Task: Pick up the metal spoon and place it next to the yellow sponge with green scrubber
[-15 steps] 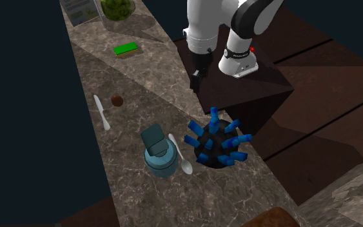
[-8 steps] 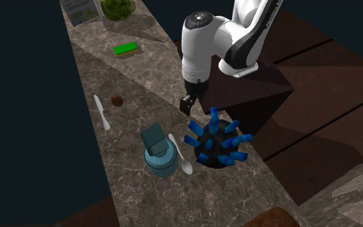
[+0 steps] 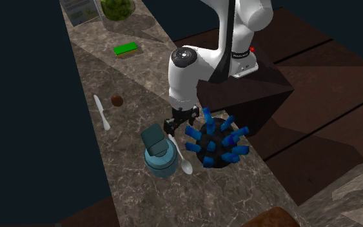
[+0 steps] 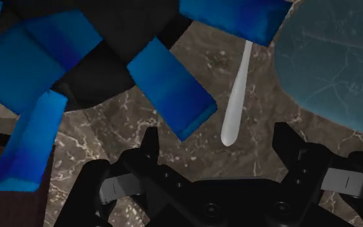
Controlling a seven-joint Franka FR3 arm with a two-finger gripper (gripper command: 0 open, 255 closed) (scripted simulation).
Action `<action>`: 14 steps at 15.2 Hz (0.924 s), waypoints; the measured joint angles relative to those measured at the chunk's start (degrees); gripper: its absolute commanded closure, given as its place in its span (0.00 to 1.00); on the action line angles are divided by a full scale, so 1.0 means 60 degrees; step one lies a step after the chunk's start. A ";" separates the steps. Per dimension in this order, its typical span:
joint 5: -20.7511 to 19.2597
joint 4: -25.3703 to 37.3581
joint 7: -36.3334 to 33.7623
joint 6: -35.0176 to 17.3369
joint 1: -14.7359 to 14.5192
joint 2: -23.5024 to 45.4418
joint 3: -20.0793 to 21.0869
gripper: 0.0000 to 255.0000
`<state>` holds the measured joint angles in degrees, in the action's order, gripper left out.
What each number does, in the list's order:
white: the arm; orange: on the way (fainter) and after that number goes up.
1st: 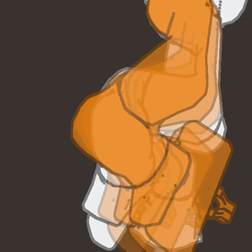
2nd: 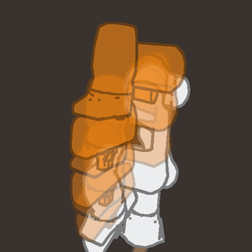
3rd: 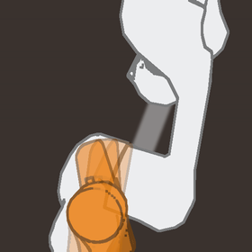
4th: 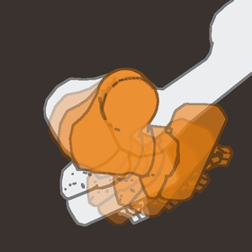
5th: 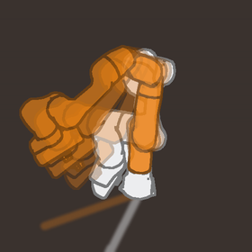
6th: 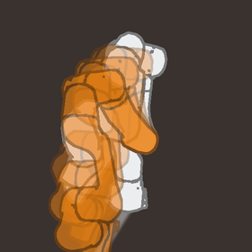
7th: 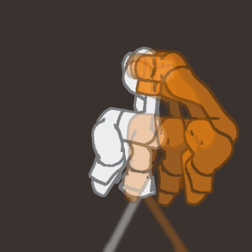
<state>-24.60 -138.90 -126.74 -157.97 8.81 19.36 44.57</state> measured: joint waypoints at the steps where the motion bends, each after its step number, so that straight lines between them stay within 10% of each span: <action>1: -0.0338 0.0256 -0.0548 -0.0088 -0.0427 0.0284 -0.0488 0.00; 5: -0.1235 0.1229 -0.2011 -0.0311 -0.1703 0.1288 -0.1890 0.00; 14: -0.2032 0.1710 -0.2708 -0.0806 -0.2581 0.2174 -0.2902 0.00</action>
<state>-36.79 -128.64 -142.99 -162.81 -6.67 32.40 27.16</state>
